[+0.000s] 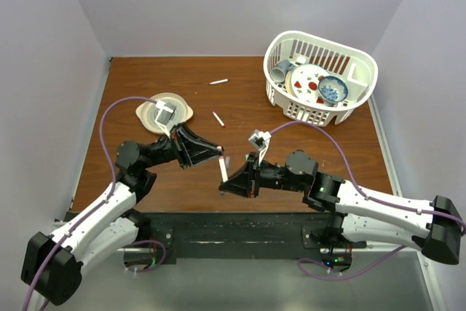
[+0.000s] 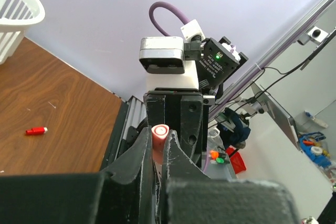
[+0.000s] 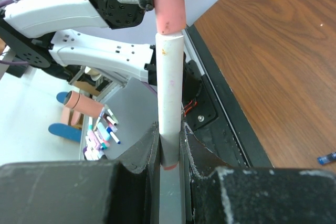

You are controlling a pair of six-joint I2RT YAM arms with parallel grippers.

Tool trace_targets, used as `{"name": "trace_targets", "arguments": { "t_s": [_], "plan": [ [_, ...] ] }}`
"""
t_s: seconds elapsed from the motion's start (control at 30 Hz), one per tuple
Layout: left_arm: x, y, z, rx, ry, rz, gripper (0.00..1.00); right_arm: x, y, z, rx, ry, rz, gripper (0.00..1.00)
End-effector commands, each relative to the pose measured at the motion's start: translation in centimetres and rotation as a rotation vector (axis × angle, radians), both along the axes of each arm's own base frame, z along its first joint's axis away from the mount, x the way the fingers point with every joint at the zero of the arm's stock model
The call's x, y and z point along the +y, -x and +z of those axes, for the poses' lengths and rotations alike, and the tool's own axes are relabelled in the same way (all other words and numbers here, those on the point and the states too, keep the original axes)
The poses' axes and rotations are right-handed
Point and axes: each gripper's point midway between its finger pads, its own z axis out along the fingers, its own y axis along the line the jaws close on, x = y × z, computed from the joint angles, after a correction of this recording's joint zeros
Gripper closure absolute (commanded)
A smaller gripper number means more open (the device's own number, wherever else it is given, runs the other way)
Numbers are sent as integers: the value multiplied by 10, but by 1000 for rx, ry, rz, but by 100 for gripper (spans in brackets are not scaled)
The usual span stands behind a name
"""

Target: Insert the pens into the pen caps

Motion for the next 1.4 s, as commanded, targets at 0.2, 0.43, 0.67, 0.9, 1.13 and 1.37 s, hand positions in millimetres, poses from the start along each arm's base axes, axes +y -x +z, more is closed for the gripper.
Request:
{"name": "trace_targets", "arguments": {
  "t_s": [0.2,0.43,0.67,0.9,1.13,1.37],
  "plan": [
    [12,39,-15,54,67,-93,100,5,-15,58,-129,-138,-59,100],
    [13,45,-26,148,58,-119,100,8,-27,93,-212,-183,-104,100],
    [12,46,-40,87,-8,-85,100,11,-41,124,-186,-218,-150,100],
    [11,58,-50,103,-25,-130,100,13,-61,136,-203,-199,-183,100],
    [8,58,-64,134,-52,-116,100,15,-90,143,-189,-210,-205,100],
    [4,66,-75,122,-74,-143,100,16,-109,158,-231,-214,-210,100]
  ]
}}
